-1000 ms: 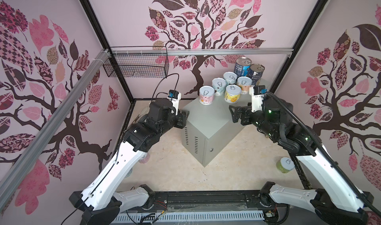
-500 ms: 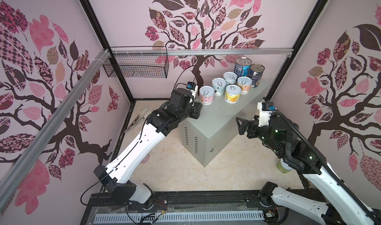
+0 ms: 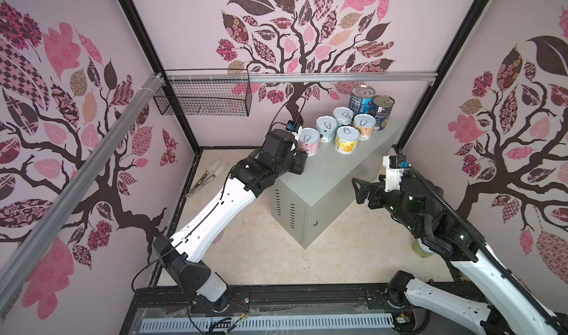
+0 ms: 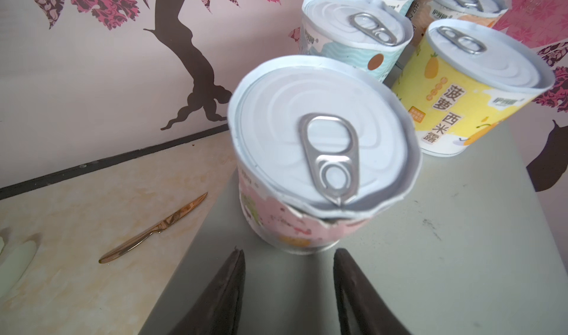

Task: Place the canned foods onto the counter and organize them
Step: 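Push the pink can toward the grouped cans with the left gripper while right withdraws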

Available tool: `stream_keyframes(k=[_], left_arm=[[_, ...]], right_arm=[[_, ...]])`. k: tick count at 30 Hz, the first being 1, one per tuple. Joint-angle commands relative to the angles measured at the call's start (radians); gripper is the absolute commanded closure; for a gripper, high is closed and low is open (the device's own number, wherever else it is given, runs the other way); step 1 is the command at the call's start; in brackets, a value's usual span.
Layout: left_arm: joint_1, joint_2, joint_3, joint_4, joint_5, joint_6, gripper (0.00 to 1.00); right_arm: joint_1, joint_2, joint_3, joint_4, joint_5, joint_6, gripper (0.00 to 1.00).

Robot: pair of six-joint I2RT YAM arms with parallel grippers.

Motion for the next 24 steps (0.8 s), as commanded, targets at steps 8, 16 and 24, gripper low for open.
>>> stream_keyframes(k=[8, 16, 24], left_arm=[[-0.002, 0.062, 0.086, 0.047, 0.020, -0.002, 0.50], [-0.002, 0.086, 0.116, 0.047, 0.033, -0.016, 0.50], [-0.007, -0.022, 0.065, 0.033, 0.016, -0.020, 0.39]], right_arm=[[0.000, -0.022, -0.018, -0.014, 0.019, -0.006, 0.00], [-0.001, -0.037, -0.020, -0.036, 0.030, 0.000, 0.00], [0.001, -0.051, -0.056, -0.051, 0.030, 0.064, 0.00]])
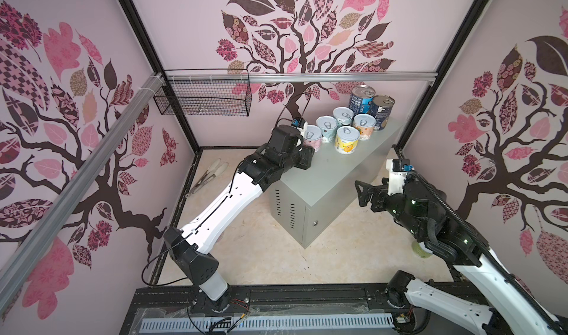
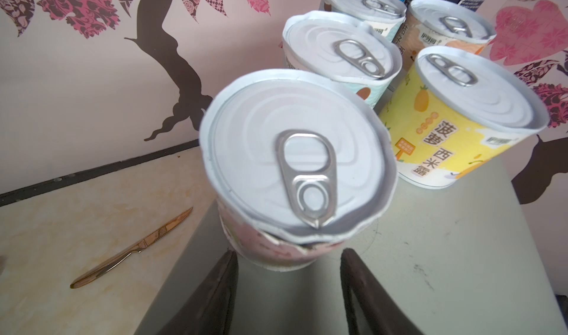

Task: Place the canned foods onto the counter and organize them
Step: 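Push the pink can toward the grouped cans with the left gripper while right withdraws, then lower both grippers back down toward the remaining floor cans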

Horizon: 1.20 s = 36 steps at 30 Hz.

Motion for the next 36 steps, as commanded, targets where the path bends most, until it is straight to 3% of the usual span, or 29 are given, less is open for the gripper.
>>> stream_keyframes(k=[1, 12, 18, 25, 30, 36], left_arm=[[-0.005, -0.108, -0.020, 0.010, -0.005, -0.008, 0.36], [-0.003, -0.421, -0.237, 0.005, -0.028, -0.034, 0.16], [0.025, -0.593, -0.408, -0.014, -0.027, -0.078, 0.05], [0.110, -0.764, -0.698, -0.026, 0.087, -0.219, 0.02], [0.111, -0.876, -0.850, -0.043, 0.026, -0.243, 0.02], [0.114, -0.881, -0.927, -0.093, -0.091, -0.300, 0.02]], right_arm=[[0.001, -0.013, -0.027, -0.036, 0.024, 0.043, 0.00], [0.000, -0.049, -0.075, -0.139, 0.081, 0.115, 0.00], [0.000, -0.087, -0.139, -0.169, 0.197, 0.197, 0.00], [-0.011, -0.067, -0.275, -0.151, 0.276, 0.366, 0.00], [-0.117, -0.085, -0.341, -0.142, 0.243, 0.403, 0.00], [-0.484, -0.074, -0.470, -0.067, -0.041, 0.393, 0.00]])
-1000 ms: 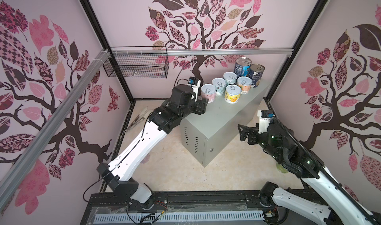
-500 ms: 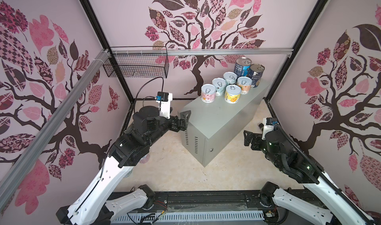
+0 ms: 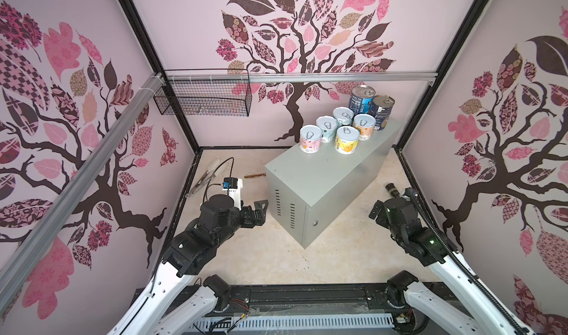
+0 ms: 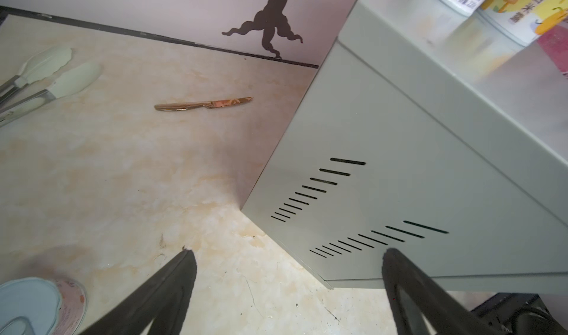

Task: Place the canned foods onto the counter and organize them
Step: 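Lower both grippers back down toward the remaining floor cans, then lower the right gripper over the green-labelled floor can near the wall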

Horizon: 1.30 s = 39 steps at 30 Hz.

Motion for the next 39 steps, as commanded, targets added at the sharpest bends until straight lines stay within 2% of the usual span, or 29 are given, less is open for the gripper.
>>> stream_keyframes(k=[1, 4, 9, 13, 16, 20, 23, 26, 34, 39], left_arm=[[0.007, 0.021, -0.043, -0.031, -0.076, -0.051, 0.02], [0.007, 0.048, -0.067, -0.032, -0.066, -0.064, 0.02], [0.001, 0.051, -0.103, -0.005, -0.008, -0.061, 0.02], [-0.065, 0.067, -0.093, -0.035, -0.078, -0.070, 0.02], [-0.090, 0.073, -0.097, -0.042, -0.086, -0.068, 0.02], [-0.111, 0.081, -0.091, -0.048, -0.092, -0.064, 0.02], [-0.119, 0.087, -0.092, -0.047, -0.082, -0.060, 0.02], [-0.119, 0.090, -0.091, -0.048, -0.080, -0.061, 0.02], [-0.121, 0.110, -0.091, -0.047, -0.060, -0.058, 0.02], [-0.121, 0.111, -0.091, -0.052, -0.066, -0.058, 0.02]], right_arm=[[-0.177, 0.010, -0.061, 0.045, -0.181, 0.014, 0.00], [-0.291, 0.046, -0.095, 0.070, -0.214, 0.023, 0.00], [-0.297, 0.118, -0.089, 0.067, -0.082, 0.055, 0.00], [-0.297, 0.158, -0.061, 0.023, 0.005, 0.098, 0.00], [-0.306, 0.169, -0.053, 0.015, 0.053, 0.121, 0.00], [-0.369, 0.194, -0.049, 0.036, 0.043, 0.109, 0.00], [-0.476, 0.198, -0.071, 0.086, -0.009, 0.062, 0.00], [-0.558, 0.196, -0.102, 0.124, 0.000, 0.040, 0.00], [-0.566, 0.226, -0.161, 0.170, 0.065, 0.157, 0.00], [-0.576, 0.260, -0.192, 0.195, 0.112, 0.178, 0.00]])
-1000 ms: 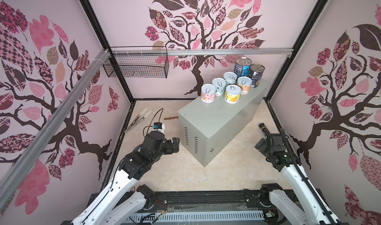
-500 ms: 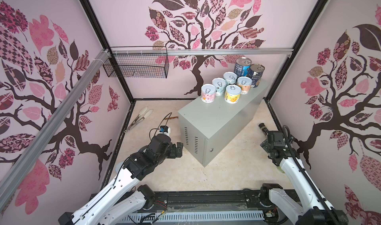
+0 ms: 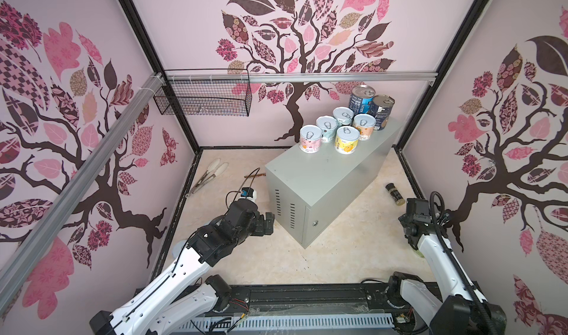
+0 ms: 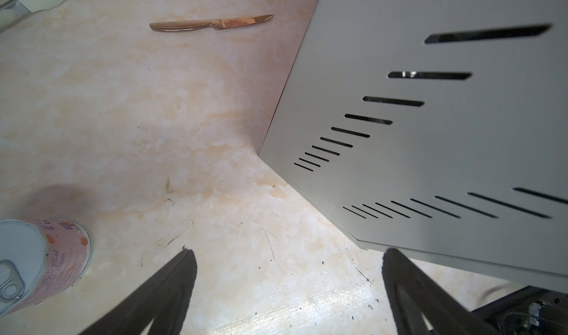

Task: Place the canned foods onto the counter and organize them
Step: 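Lower the right gripper over the green-labelled floor can near the wall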

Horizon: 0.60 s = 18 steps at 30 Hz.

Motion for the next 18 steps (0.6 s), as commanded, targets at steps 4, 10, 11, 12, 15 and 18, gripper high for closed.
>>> stream_keyframes(k=[4, 10, 11, 12, 15, 18], left_arm=[[-0.002, -0.001, -0.004, -0.006, -0.002, -0.001, 0.02], [-0.001, 0.009, -0.005, -0.004, 0.004, 0.000, 0.02], [-0.001, 0.009, -0.004, -0.004, 0.005, 0.000, 0.02], [-0.002, 0.010, -0.005, -0.003, 0.006, -0.001, 0.02], [-0.002, 0.012, -0.005, -0.002, 0.014, 0.003, 0.02], [-0.002, 0.015, -0.005, -0.003, 0.015, 0.004, 0.02]], right_arm=[[-0.040, 0.017, -0.033, 0.045, 0.055, 0.035, 0.00], [-0.091, 0.025, -0.044, 0.065, 0.031, 0.028, 0.00], [-0.096, 0.026, -0.044, 0.066, 0.034, 0.023, 0.00], [-0.101, 0.028, -0.042, 0.066, 0.037, 0.020, 0.00], [-0.121, 0.039, -0.042, 0.074, 0.037, 0.004, 0.00], [-0.151, 0.054, -0.049, 0.091, 0.017, -0.004, 0.00]])
